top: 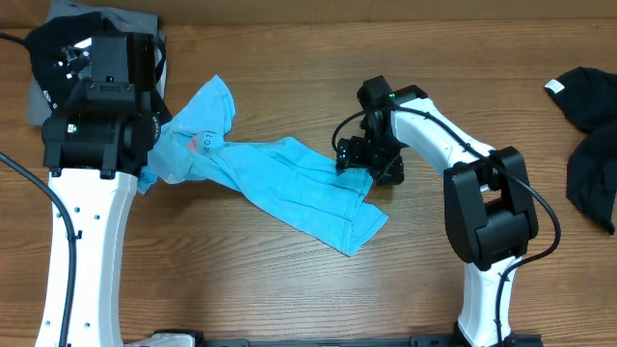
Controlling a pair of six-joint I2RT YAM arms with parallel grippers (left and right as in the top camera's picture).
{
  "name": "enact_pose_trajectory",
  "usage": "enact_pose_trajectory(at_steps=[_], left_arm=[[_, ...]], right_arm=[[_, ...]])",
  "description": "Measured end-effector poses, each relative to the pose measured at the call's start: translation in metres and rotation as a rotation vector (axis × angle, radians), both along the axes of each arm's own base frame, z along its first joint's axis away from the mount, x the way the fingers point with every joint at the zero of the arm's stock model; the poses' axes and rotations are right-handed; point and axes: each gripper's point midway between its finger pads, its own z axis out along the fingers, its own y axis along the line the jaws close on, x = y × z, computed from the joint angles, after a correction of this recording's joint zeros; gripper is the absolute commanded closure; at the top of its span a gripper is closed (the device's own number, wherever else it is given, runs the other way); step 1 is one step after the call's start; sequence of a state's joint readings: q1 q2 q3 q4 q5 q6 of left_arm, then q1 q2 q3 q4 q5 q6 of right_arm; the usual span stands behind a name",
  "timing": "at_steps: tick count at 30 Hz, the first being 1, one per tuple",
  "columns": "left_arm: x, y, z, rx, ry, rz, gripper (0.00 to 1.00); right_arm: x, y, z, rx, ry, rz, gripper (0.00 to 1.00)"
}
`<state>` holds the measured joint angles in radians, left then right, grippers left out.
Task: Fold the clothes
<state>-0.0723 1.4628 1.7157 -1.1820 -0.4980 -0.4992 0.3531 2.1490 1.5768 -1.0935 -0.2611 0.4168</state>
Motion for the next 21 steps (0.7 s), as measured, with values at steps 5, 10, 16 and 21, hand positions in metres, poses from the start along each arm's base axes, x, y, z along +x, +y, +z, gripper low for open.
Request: enact_pose_trajectory(at_steps=[5, 10, 16, 21], left_arm=[[0.0, 0.0, 0.0, 0.0, 0.0, 0.0, 0.94], [0.0, 0.0, 0.0, 0.0, 0.0, 0.0, 0.94], [0.0, 0.0, 0.0, 0.0, 0.0, 0.0, 0.94], [0.001, -0.002, -0.001, -0.01, 0.0, -0.007, 0.94]], right_arm=[[0.005, 0.0, -0.001, -0.006, -0.021, -0.008, 0.45], [0.006, -0.001, -0.001, -0.01, -0.026, -0.008, 0.82], [0.008, 0.0, -0.002, -0.007, -0.035, -0.005, 0.96], [0.014, -0.016, 0.004, -0.013, -0.018, -0.047, 0.96]])
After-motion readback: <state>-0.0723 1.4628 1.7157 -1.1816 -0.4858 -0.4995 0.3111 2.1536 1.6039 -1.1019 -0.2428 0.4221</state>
